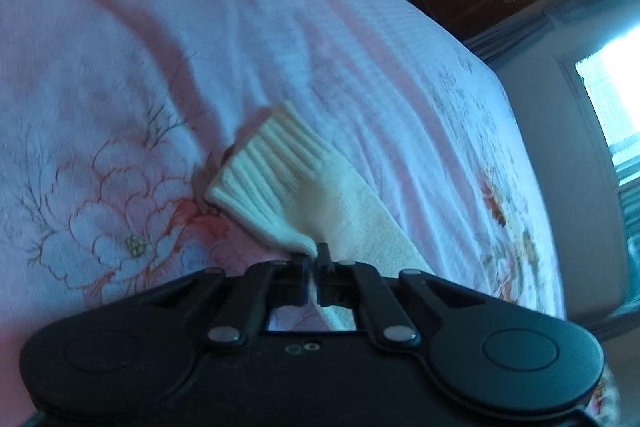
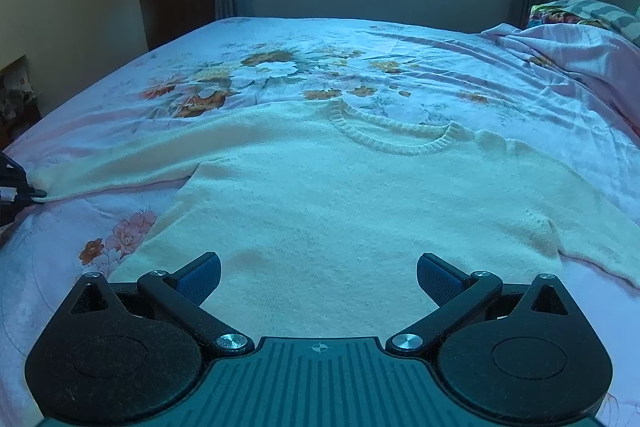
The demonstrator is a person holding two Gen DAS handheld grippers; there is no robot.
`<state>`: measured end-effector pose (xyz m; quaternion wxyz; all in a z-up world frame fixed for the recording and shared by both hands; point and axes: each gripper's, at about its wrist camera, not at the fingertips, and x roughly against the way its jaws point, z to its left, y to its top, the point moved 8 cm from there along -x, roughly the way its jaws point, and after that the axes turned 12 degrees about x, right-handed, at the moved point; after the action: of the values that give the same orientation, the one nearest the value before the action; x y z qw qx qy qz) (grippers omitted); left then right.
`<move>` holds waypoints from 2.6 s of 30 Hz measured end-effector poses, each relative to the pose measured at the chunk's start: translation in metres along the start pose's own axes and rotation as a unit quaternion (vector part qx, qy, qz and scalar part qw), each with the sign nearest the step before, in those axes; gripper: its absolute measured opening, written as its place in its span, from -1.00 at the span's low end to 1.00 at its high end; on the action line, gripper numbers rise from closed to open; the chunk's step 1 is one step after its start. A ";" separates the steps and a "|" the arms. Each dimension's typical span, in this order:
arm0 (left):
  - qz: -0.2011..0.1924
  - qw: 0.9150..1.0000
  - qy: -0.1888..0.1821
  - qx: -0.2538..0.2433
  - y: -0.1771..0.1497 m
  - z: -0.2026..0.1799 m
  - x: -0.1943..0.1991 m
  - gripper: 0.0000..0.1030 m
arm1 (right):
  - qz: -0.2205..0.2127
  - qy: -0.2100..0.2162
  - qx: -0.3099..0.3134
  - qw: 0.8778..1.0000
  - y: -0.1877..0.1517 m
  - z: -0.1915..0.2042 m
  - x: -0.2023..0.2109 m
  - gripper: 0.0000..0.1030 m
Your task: Fold small clothes
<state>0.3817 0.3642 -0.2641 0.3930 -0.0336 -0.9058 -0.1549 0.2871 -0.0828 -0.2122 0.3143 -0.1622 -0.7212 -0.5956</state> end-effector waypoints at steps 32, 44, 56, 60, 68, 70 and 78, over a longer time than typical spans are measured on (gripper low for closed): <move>0.173 0.835 -0.142 -0.502 -0.319 -0.165 0.064 -0.26 | 0.000 0.009 -0.127 0.992 -0.016 -0.098 -0.014 0.62; 0.159 0.850 -0.129 -0.486 -0.307 -0.156 0.037 -0.26 | 0.036 -0.025 -0.130 0.991 0.001 -0.107 -0.063 -0.95; 0.165 0.838 -0.125 -0.504 -0.333 -0.147 0.035 -0.25 | 0.021 0.025 -0.246 0.969 -0.055 -0.143 -0.005 -0.55; 0.164 0.839 -0.121 -0.505 -0.331 -0.147 0.035 -0.25 | 0.011 0.045 -0.279 0.959 -0.050 -0.157 -0.010 -0.28; 0.157 0.841 -0.119 -0.505 -0.333 -0.147 0.034 -0.24 | 0.003 0.009 -0.274 0.962 -0.045 -0.181 -0.032 -0.92; 0.155 0.841 -0.121 -0.504 -0.333 -0.148 0.033 -0.25 | -0.024 -0.012 -0.252 0.967 -0.036 -0.185 -0.024 -0.93; 0.150 0.839 -0.118 -0.509 -0.337 -0.148 0.029 -0.22 | 0.012 -0.075 -0.223 0.972 -0.061 -0.201 -0.030 -0.93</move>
<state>0.4037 -0.0030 -0.2336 0.2287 -0.3821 -0.7231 -0.5281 0.3246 -0.2864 -0.2594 0.2224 -0.2811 -0.5897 -0.7237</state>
